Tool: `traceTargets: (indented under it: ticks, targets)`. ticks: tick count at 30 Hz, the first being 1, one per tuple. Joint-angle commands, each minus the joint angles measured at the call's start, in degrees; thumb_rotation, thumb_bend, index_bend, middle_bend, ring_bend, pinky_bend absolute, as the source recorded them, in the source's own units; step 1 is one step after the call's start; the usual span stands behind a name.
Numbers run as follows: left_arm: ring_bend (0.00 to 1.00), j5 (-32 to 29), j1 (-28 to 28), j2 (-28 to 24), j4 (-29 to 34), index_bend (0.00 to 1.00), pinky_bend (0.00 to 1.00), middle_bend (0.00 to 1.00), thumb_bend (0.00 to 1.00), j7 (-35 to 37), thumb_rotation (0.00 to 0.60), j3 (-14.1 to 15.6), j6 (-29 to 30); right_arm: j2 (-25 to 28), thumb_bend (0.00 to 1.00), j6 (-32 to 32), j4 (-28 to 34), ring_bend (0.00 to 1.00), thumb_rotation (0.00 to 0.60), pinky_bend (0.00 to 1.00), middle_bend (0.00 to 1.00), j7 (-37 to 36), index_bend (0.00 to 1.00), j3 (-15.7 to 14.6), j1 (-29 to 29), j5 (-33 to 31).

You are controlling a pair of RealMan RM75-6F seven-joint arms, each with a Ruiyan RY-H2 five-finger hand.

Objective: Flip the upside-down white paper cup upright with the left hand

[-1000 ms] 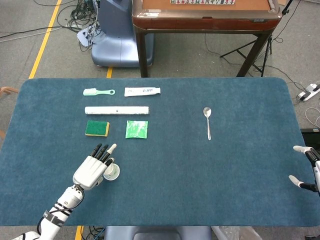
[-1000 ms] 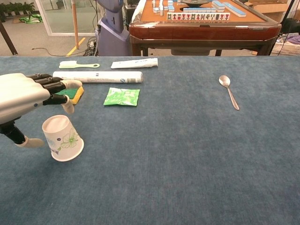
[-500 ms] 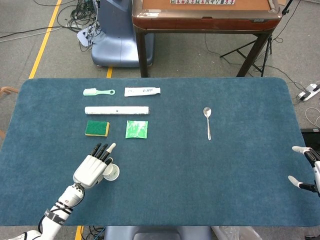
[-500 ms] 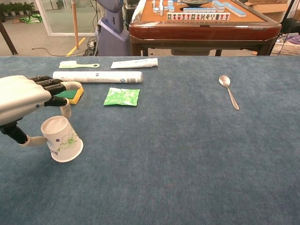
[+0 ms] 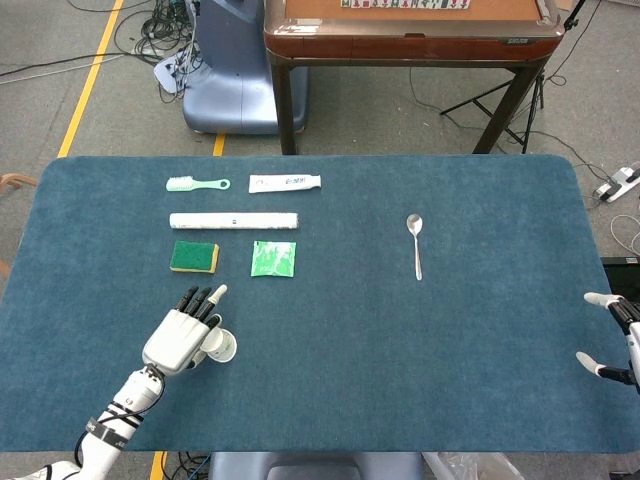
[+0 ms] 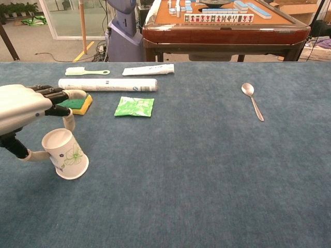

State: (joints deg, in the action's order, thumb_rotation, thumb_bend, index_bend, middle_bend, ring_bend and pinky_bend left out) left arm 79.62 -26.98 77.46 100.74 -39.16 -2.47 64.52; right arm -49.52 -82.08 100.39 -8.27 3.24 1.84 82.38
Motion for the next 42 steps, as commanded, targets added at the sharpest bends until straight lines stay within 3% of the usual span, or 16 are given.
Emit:
traceTargets:
  ticks: [1, 8, 23, 29, 35, 42]
  targets:
    - [0.00, -0.23, 0.32, -1.20, 0.64, 0.53, 0.05, 0.00, 0.20, 2.15, 0.600, -0.21, 0.73, -0.01, 0.00, 0.07, 0.03, 0.27, 0.600, 0.57, 0.29, 0.02, 0.27, -0.06, 0.03, 0.12]
    - [0.00, 0.34, 0.86, -2.62, 0.90, 0.56, 0.05, 0.00, 0.21, 9.58, 0.600, -1.16, 2.41, -0.01, 0.00, 0.23, 0.22, 0.27, 0.600, 0.57, 0.29, 0.24, 0.26, -0.20, 0.07, 0.30]
    - [0.00, -2.93, 1.18, -3.04, -1.24, 0.58, 0.05, 0.00, 0.20, 43.21, 0.600, -3.94, -1.87, 0.02, 0.00, 0.88, 0.55, 0.27, 0.600, 0.57, 0.29, 0.38, 0.27, -0.54, 0.33, 0.67]
    - [0.00, -2.53, 1.16, -1.20, -5.07, 0.58, 0.05, 0.00, 0.21, 52.20, 0.600, -4.03, -3.14, 0.12, 0.00, 0.97, 0.54, 0.27, 0.600, 0.57, 0.29, 0.20, 0.27, -0.57, 0.35, 0.63]
    - [0.00, -1.89, 1.65, 1.57, -9.60, 0.59, 0.05, 0.00, 0.21, 59.46, 0.600, -4.23, -2.59, 0.17, 0.00, 1.01, 0.48, 0.27, 0.600, 0.57, 0.29, 0.05, 0.27, -0.56, 0.38, 0.58]
    - [0.00, -0.34, 2.44, 5.64, -15.70, 0.59, 0.05, 0.00, 0.21, 61.84, 0.600, -3.48, -0.51, 0.17, 0.00, 1.00, 0.56, 0.27, 0.600, 0.57, 0.29, 0.19, 0.27, -0.62, 0.38, 0.67]
